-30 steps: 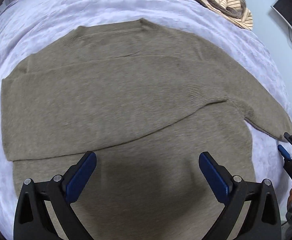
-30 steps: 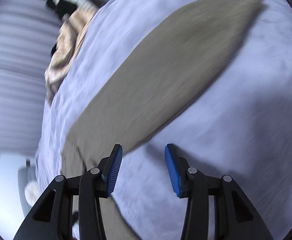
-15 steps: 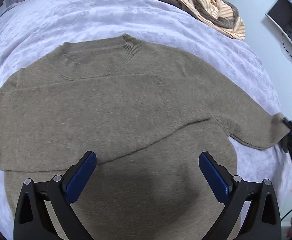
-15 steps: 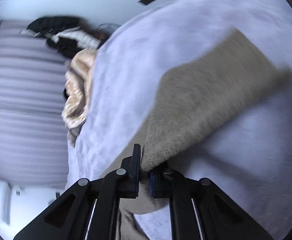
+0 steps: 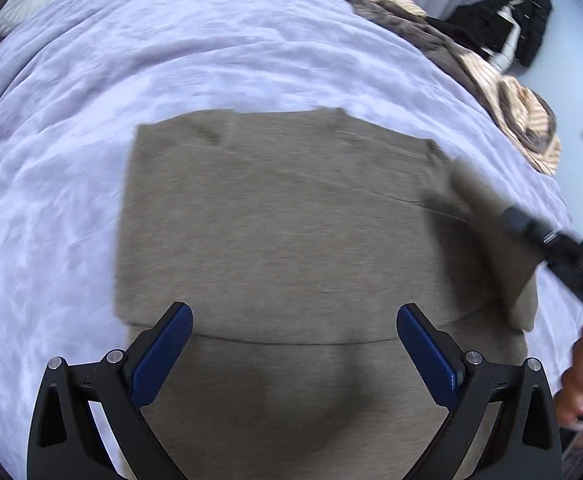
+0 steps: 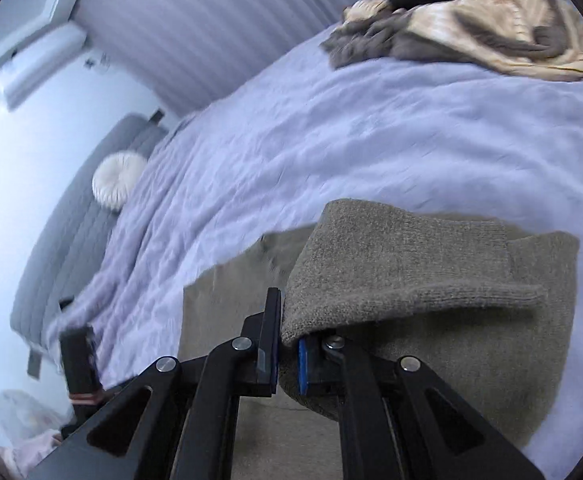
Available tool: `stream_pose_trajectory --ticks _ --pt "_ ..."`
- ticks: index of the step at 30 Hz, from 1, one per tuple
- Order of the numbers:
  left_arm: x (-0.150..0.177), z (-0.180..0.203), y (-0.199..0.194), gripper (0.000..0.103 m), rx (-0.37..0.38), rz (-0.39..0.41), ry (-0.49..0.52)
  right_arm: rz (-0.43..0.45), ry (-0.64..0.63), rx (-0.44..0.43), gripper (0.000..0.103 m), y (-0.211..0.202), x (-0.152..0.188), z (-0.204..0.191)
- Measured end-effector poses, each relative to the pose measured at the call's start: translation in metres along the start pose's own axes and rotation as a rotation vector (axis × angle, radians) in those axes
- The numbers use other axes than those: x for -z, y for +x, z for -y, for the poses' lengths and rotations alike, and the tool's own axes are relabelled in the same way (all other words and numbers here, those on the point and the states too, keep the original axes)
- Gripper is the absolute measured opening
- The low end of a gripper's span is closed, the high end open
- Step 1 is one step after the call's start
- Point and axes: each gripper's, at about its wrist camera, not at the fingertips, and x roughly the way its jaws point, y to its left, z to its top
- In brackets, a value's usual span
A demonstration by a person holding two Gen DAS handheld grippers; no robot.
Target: Fold small clothes
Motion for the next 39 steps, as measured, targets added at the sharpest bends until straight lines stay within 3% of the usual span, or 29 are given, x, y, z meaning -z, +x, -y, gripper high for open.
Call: stream_pose_trajectory --ticks 3,5,7,8,9,11,13,14,17,21,23,25,27,31,36,39 --pt "0.005 -0.030 -0.001 0.102 -0.012 0.000 -0.060 -0.182 0.007 0.065 0.009 0.067 0.021 -0.005" --pt "0.009 -0.043 -0.002 0.102 -0.008 0.005 -0.079 -0.218 0.081 0.102 0.010 0.083 0.028 0.007" --pt "0.013 -0.054 -0.004 0.102 -0.007 0.010 -0.082 -0.157 0.178 0.068 0.020 0.071 0.034 0.015" --pt "0.014 -0.057 -0.004 0.102 -0.007 0.009 -0.081 -0.126 0.222 0.067 0.034 0.062 0.036 0.019" --pt "0.015 -0.062 -0.005 0.102 -0.005 0.007 -0.084 -0.071 0.275 0.074 0.040 0.051 0.037 0.024" --pt "0.017 -0.069 -0.008 0.102 -0.001 0.012 -0.094 0.004 0.330 0.099 0.038 0.038 0.031 0.030" --pt "0.016 -0.074 -0.014 0.102 0.000 0.026 -0.103 0.033 0.331 0.120 0.018 0.037 0.020 0.028" --pt "0.015 -0.078 -0.017 0.102 0.002 0.035 -0.106 0.023 0.283 0.123 0.012 0.042 0.012 0.018" --pt "0.013 -0.085 -0.022 0.102 -0.001 0.055 -0.114 -0.049 0.009 0.159 0.012 0.066 0.005 -0.035" --pt "0.011 -0.093 -0.019 0.102 -0.003 0.043 -0.136 -0.245 -0.221 0.146 0.012 0.106 0.039 -0.085" --pt "0.011 -0.092 -0.017 0.102 0.011 0.037 -0.140 -0.295 -0.289 0.200 0.020 0.114 0.056 -0.093" --pt "0.009 -0.087 -0.014 0.102 0.034 0.033 -0.126 -0.298 -0.278 0.183 0.028 0.106 0.066 -0.090" --pt "0.006 -0.077 -0.007 0.102 0.067 0.016 -0.103 -0.298 -0.187 0.139 0.037 0.089 0.070 -0.074" --pt "-0.007 -0.057 0.013 0.102 0.130 -0.018 -0.096 -0.233 0.097 0.128 0.038 0.036 0.071 -0.006" --pt "-0.030 -0.042 0.043 0.102 0.141 -0.060 -0.110 -0.028 0.559 0.096 0.038 -0.044 0.092 0.096" --pt "-0.038 -0.034 0.055 0.072 0.085 -0.088 -0.103 0.067 0.751 0.065 0.038 -0.065 0.108 0.138"
